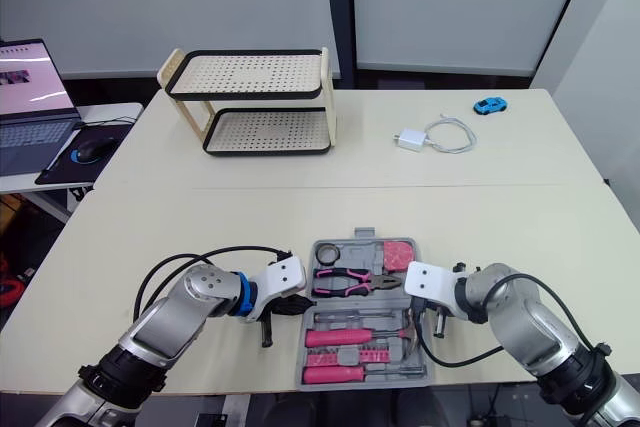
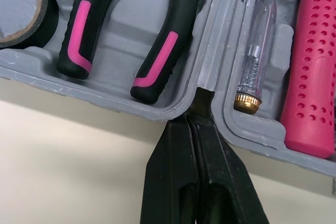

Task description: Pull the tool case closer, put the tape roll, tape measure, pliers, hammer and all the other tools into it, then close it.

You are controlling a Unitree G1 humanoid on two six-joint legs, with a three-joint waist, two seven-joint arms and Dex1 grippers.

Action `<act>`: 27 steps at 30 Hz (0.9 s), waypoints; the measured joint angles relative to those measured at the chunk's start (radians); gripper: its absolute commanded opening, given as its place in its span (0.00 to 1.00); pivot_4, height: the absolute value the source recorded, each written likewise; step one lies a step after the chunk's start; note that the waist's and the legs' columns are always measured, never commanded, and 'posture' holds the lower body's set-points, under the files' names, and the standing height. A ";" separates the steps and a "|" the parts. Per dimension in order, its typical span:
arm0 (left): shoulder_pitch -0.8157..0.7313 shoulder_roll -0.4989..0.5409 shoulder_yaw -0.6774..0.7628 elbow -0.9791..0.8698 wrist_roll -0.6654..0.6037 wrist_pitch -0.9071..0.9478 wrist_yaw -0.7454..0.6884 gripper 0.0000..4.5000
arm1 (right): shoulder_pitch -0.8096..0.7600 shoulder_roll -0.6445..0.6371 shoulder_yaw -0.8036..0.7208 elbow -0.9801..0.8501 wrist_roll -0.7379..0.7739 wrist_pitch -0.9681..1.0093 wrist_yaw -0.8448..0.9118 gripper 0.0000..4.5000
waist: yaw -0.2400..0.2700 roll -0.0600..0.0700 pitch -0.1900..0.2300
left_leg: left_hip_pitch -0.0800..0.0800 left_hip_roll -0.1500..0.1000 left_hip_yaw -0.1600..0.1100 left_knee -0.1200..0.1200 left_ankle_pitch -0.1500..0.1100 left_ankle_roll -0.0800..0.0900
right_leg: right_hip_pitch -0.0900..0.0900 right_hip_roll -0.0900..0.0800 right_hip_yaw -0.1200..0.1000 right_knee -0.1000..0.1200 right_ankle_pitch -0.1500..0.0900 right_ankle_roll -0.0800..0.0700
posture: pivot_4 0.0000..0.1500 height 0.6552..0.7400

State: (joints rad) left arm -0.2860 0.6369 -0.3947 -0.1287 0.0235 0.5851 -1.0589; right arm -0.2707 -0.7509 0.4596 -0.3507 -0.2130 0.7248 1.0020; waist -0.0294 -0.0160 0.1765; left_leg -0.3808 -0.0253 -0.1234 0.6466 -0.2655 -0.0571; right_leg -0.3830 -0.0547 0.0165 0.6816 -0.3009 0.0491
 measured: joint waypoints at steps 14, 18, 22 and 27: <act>-0.006 -0.007 -0.001 0.025 0.001 -0.027 0.000 0.00 | 0.001 -0.011 -0.001 0.001 0.000 0.000 0.000 0.01 | 0.001 0.001 -0.001 | 0.001 0.000 0.000 0.000 0.000 0.000 | 0.002 0.000 0.000 0.000 0.000 0.000 | 1.00 1.00; -0.005 -0.004 0.004 0.025 0.000 -0.027 0.004 0.00 | 0.007 -0.014 -0.006 0.001 0.003 -0.001 0.000 0.01 | 0.002 0.002 -0.001 | 0.001 -0.001 -0.001 0.000 0.000 0.000 | 0.003 0.000 -0.001 0.000 0.000 0.000 | 1.00 1.00; 0.022 0.009 0.025 0.015 -0.011 -0.032 0.021 0.00 | 0.033 -0.037 -0.031 -0.026 0.028 -0.021 0.001 0.01 | 0.001 0.002 -0.001 | 0.001 0.000 -0.001 0.000 0.000 0.000 | 0.003 0.000 -0.001 -0.001 0.000 0.000 | 1.00 1.00; 0.099 0.103 0.126 0.019 -0.049 -0.078 0.032 0.00 | 0.119 -0.146 -0.140 -0.043 0.058 -0.052 -0.001 0.01 | -0.005 0.002 -0.001 | 0.002 0.002 0.000 -0.001 0.000 0.000 | 0.002 0.001 0.000 -0.001 0.000 0.000 | 1.00 1.00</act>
State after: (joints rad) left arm -0.1873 0.7402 -0.2686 -0.1093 -0.0252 0.5071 -1.0273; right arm -0.1520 -0.8970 0.3198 -0.3941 -0.1549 0.6730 1.0005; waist -0.0340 -0.0136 0.1753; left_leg -0.3788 -0.0236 -0.1238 0.6456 -0.2656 -0.0570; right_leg -0.3812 -0.0540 0.0161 0.6808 -0.3010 0.0490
